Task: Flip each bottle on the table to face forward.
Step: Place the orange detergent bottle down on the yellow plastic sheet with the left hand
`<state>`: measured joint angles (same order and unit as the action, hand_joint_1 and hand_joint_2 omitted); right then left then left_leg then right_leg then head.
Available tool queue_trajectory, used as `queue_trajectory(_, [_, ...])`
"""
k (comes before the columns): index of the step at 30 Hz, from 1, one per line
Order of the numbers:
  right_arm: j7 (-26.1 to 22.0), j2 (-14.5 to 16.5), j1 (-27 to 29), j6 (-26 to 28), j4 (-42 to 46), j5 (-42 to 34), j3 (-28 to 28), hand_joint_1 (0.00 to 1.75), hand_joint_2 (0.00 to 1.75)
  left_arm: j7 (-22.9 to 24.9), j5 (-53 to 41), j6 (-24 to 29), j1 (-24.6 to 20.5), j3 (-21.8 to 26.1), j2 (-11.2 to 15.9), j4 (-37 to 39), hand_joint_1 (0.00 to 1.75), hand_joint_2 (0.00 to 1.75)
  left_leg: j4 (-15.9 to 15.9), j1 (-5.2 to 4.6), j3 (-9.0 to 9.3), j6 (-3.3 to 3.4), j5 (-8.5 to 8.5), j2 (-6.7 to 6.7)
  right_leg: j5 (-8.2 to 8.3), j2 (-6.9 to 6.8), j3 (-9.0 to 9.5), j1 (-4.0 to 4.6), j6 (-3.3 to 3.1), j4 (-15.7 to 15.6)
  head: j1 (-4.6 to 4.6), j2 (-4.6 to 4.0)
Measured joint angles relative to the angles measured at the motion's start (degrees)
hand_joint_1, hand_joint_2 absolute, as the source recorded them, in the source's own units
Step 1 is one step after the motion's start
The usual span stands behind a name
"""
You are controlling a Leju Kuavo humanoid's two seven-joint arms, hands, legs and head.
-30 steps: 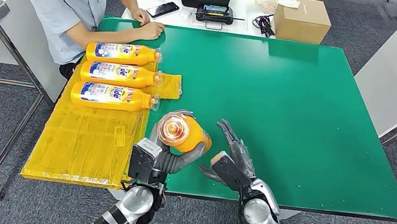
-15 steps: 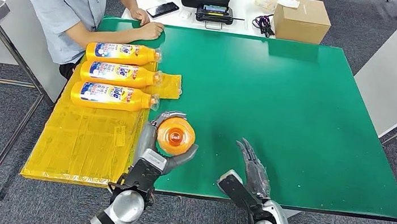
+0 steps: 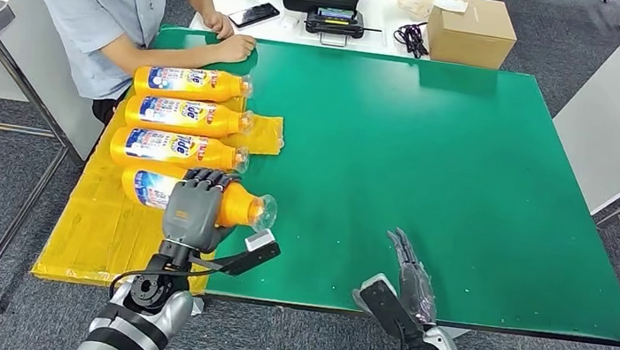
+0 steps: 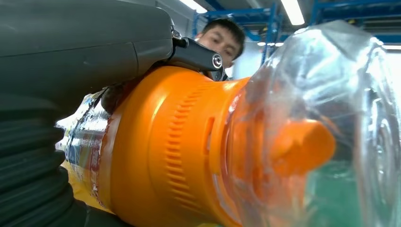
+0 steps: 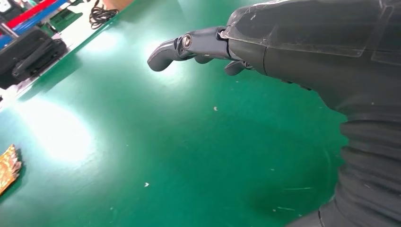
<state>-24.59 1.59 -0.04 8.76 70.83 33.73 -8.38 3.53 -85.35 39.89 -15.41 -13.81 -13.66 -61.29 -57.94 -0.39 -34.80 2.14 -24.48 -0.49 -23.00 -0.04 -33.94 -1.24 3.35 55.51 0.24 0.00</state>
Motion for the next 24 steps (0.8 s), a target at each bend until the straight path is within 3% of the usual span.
queue_trajectory(13, [-0.79,0.60,0.64,-0.19,0.07,-1.32,1.27,0.00,1.75,2.57,-2.71,-0.05,-1.51,1.99,0.46,3.97,1.75,1.75,0.00,-0.01,-0.01,0.00,0.00,-0.02,0.00,-0.01,-0.02,-0.01,0.00,-0.01,0.00,0.00])
queue_trajectory(18, [-2.19,1.14,0.23,-0.85,-0.73,-2.29,1.34,0.00,1.75,8.37,-4.45,-1.98,-4.90,-1.37,1.89,9.78,1.75,1.75,0.00,0.00,-0.01,0.00,0.01,-0.02,0.00,0.00,-0.01,0.00,0.00,0.00,0.00,0.00])
queue_trajectory(24, [-2.96,1.51,-0.83,-1.30,-2.48,-3.08,1.43,0.00,1.75,8.65,-4.59,-7.38,-9.15,-4.04,3.63,18.23,1.69,1.75,0.00,0.00,-0.02,0.00,0.02,-0.02,0.00,0.00,-0.01,-0.01,0.00,0.01,0.00,0.00])
